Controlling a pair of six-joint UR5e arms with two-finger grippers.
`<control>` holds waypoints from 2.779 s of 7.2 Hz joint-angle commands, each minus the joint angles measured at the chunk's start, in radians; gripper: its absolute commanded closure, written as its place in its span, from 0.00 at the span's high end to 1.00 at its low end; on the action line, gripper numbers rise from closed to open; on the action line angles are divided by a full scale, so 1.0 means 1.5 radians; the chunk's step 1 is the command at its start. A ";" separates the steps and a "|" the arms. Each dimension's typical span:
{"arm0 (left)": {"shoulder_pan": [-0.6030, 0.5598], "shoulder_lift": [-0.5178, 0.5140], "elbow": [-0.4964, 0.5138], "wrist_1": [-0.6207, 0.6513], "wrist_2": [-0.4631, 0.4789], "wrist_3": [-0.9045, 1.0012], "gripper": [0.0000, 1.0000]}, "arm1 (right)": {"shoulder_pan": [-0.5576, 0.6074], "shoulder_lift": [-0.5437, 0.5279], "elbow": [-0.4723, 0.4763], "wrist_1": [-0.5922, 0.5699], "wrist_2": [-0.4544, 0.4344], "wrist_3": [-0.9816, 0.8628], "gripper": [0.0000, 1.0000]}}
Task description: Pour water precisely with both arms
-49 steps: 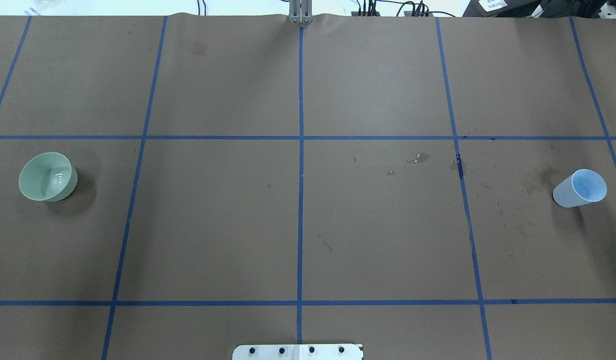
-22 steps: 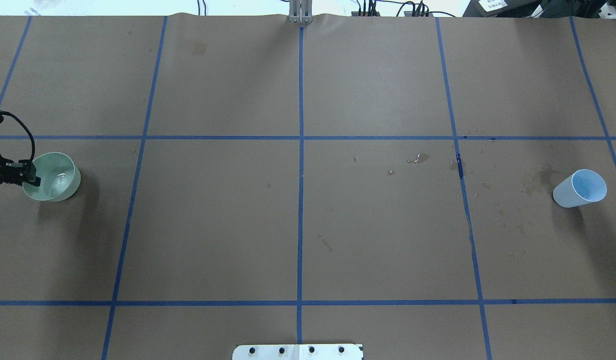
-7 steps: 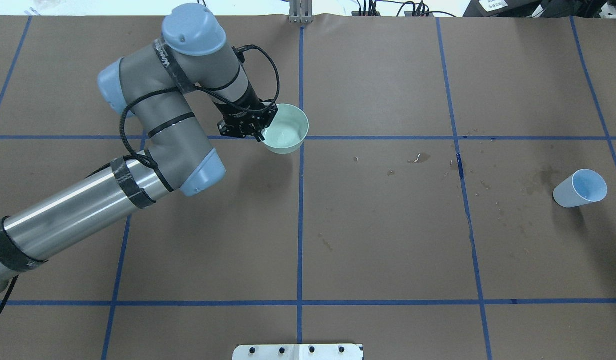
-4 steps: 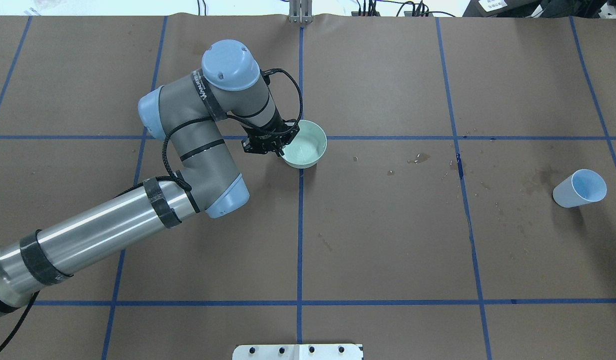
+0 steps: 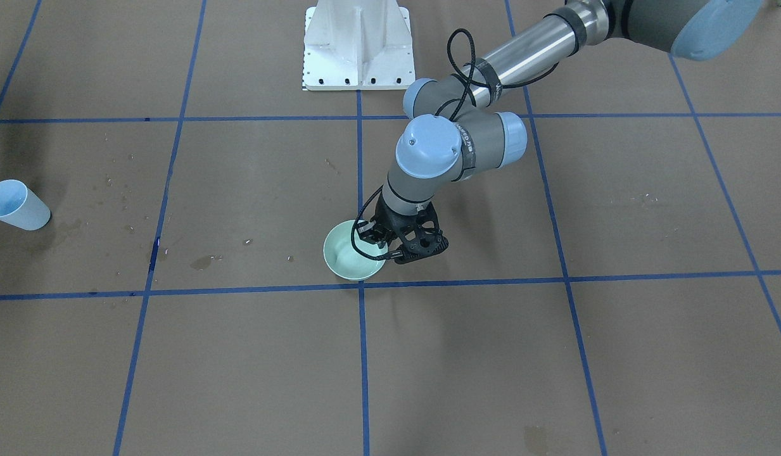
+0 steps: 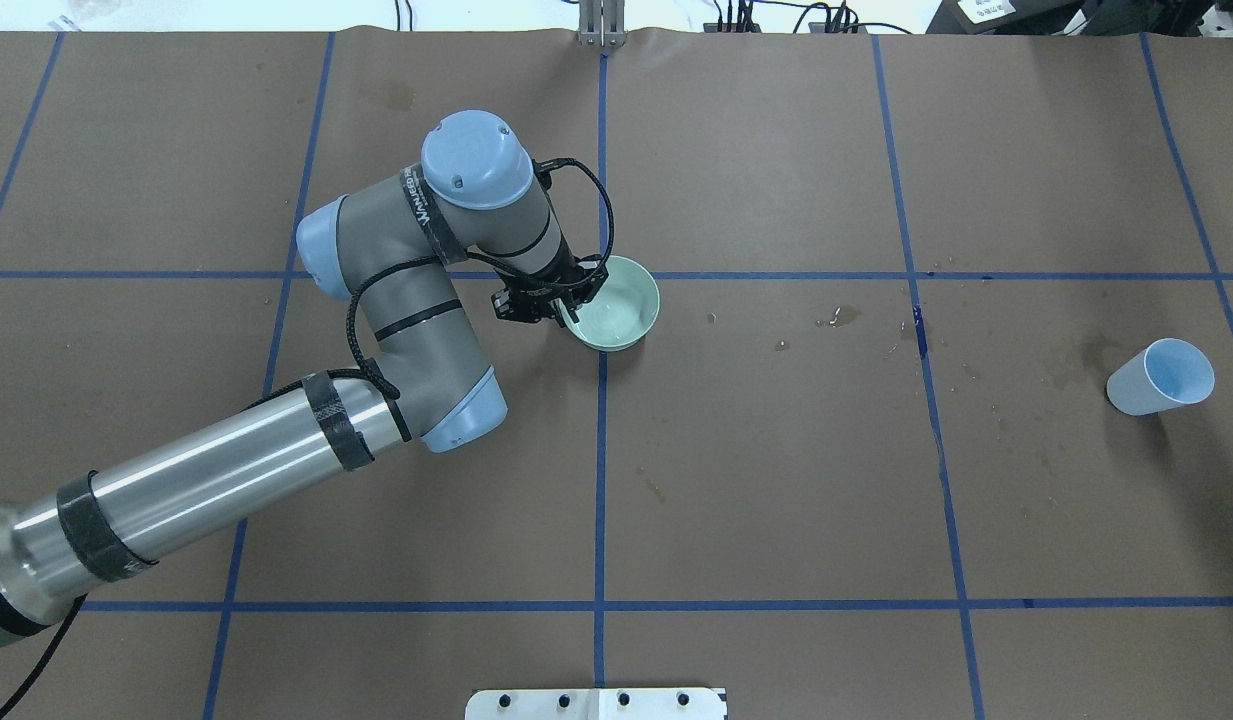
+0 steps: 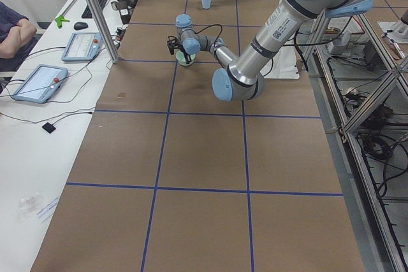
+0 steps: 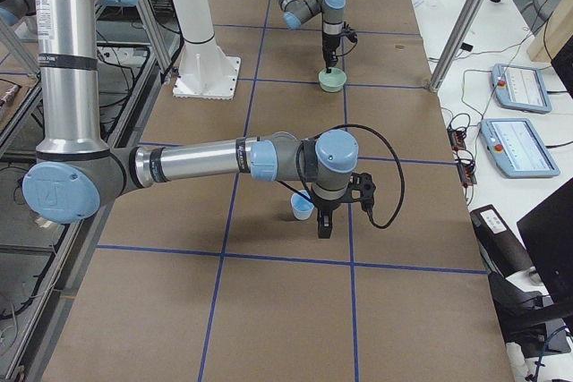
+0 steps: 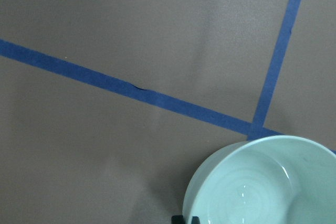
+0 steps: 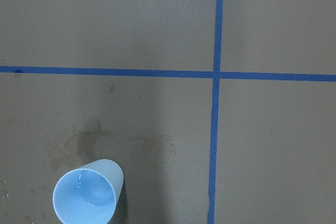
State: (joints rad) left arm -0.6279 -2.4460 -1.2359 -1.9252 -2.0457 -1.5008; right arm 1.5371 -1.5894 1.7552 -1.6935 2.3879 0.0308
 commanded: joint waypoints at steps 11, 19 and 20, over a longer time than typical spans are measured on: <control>-0.209 0.167 -0.332 0.278 -0.068 0.193 1.00 | -0.061 -0.217 0.191 0.248 -0.118 0.231 0.99; -0.204 0.193 -0.336 0.276 -0.065 0.190 1.00 | -0.563 -0.340 0.290 0.417 -0.594 0.918 0.99; -0.204 0.194 -0.336 0.276 -0.065 0.191 1.00 | -0.618 -0.343 0.289 0.417 -0.653 0.962 0.99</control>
State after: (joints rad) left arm -0.9347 -2.1577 -1.7395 -1.5108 -2.1430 -1.2159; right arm 0.7270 -2.0918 2.1909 -1.0766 1.5322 1.3751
